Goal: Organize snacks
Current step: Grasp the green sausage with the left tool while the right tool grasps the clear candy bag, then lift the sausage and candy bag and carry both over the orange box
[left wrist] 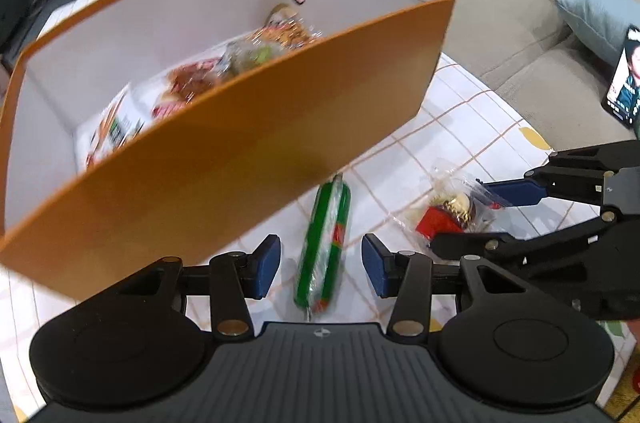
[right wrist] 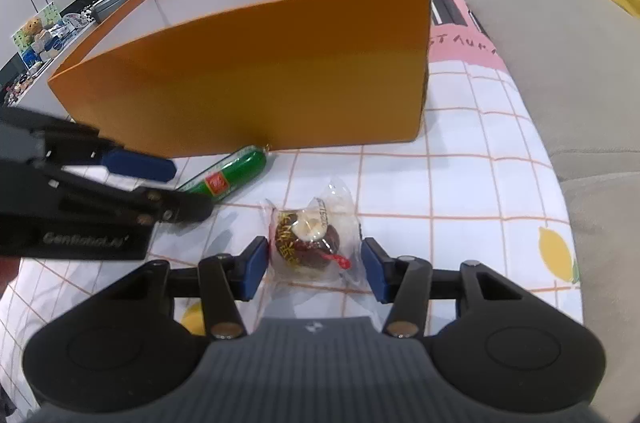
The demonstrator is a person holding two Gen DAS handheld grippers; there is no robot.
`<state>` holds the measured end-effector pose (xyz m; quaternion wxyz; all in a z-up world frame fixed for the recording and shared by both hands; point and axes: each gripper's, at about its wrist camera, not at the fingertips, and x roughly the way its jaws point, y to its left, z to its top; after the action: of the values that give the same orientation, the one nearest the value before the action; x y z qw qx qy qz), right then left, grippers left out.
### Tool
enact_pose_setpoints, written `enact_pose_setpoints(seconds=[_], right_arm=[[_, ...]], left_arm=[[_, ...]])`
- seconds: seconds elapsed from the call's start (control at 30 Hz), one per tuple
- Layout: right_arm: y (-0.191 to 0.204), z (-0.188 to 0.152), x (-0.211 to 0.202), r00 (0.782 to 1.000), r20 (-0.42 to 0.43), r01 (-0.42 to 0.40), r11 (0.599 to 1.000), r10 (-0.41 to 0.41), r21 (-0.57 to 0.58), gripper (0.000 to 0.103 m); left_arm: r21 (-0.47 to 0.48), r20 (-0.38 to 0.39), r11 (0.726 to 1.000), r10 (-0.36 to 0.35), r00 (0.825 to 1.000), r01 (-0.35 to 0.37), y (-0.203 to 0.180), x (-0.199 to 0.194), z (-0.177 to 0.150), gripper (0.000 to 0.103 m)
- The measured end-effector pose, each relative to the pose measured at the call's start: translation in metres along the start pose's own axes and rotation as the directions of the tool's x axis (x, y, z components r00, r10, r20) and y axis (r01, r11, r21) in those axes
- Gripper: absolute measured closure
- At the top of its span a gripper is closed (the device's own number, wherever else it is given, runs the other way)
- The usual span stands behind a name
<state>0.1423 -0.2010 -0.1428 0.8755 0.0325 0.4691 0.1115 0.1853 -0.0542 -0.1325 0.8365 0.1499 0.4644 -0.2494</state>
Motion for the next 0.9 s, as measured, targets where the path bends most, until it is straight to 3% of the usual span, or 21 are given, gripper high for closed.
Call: enact_pose_setpoints(seconds=[0.33,0.47,0.67,0.9], right_arm=[[-0.004,0.001,0.0,1.0,0.023,0.003,1.0,-0.002,-0.029,0.053],[-0.004,-0.001,0.003,1.0,0.018,0.009,0.999,-0.009,-0.034,0.053],[0.001,-0.004,0.002,0.999,0.031,0.022,0.999,-0.02,-0.048,0.059],[0.002,-0.002,0.001,0.999,0.017,0.033,0.999,-0.032,-0.026,0.061]], left_arm=[[0.077,-0.073,0.997,0.026,0.997,-0.02,-0.014,0.017,0.002,0.052],[0.029,-0.072,0.999,0.03,0.997,-0.028,-0.012,0.018,0.001,0.056],[-0.034,-0.06,0.997,0.069,0.996,-0.071,-0.019,0.017,-0.001,0.076],[-0.215,-0.034,0.971,0.103,0.994,-0.108,-0.015,0.005,-0.016,0.077]])
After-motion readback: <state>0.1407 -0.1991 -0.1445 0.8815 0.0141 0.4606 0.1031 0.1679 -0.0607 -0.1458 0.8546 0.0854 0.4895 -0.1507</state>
